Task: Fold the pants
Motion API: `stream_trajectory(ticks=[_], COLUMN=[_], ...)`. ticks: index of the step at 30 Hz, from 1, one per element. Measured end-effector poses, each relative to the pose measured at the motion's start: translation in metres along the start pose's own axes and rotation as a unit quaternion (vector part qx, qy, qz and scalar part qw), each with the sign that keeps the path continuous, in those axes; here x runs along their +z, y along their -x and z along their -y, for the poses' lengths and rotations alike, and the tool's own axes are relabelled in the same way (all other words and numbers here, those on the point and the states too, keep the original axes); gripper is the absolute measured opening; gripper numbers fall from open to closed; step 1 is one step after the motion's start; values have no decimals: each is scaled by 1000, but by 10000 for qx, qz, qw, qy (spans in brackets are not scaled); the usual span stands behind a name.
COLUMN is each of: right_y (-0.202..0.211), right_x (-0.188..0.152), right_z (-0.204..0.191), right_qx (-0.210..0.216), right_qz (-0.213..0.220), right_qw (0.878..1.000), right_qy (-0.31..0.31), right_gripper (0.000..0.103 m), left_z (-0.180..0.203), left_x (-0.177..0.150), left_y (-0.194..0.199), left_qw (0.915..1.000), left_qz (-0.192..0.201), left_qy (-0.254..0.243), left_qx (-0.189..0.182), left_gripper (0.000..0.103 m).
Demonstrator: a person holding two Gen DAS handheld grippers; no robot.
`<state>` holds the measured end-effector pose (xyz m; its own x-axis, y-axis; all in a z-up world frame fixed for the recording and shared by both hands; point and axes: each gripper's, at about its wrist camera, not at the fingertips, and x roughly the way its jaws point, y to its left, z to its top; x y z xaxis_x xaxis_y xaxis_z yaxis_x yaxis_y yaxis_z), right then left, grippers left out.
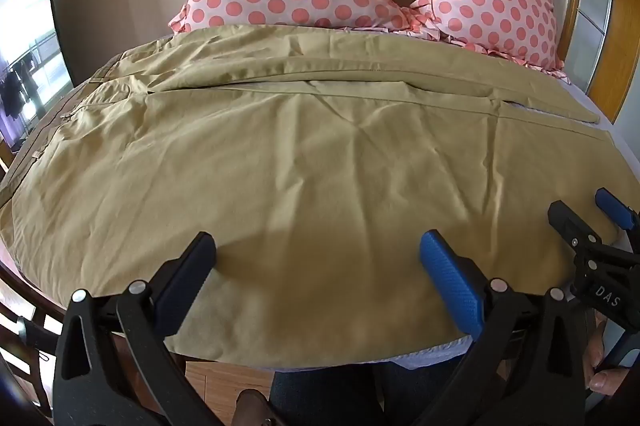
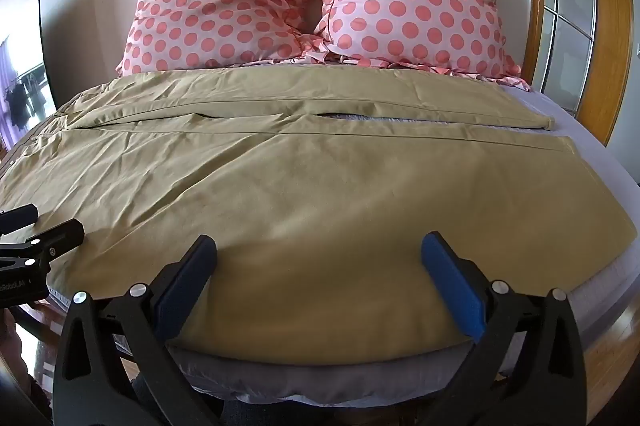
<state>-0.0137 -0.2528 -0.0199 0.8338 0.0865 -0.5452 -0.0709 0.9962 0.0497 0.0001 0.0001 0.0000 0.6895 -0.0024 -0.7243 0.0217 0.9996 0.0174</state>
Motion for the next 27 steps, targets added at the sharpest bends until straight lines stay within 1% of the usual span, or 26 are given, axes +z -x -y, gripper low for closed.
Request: stream_trajectory(ticks=[27], right_y=[0], right_x=[0], right_z=[0], right_qx=[-3], right_qz=[6], right_qw=[10000], right_qy=[1], right_gripper=[102], left_z=[0], left_x=[0], left_y=[0], left_qw=[10000], left_qz=[46], left_qy=[-7], left_qx=[6], left_gripper=[101])
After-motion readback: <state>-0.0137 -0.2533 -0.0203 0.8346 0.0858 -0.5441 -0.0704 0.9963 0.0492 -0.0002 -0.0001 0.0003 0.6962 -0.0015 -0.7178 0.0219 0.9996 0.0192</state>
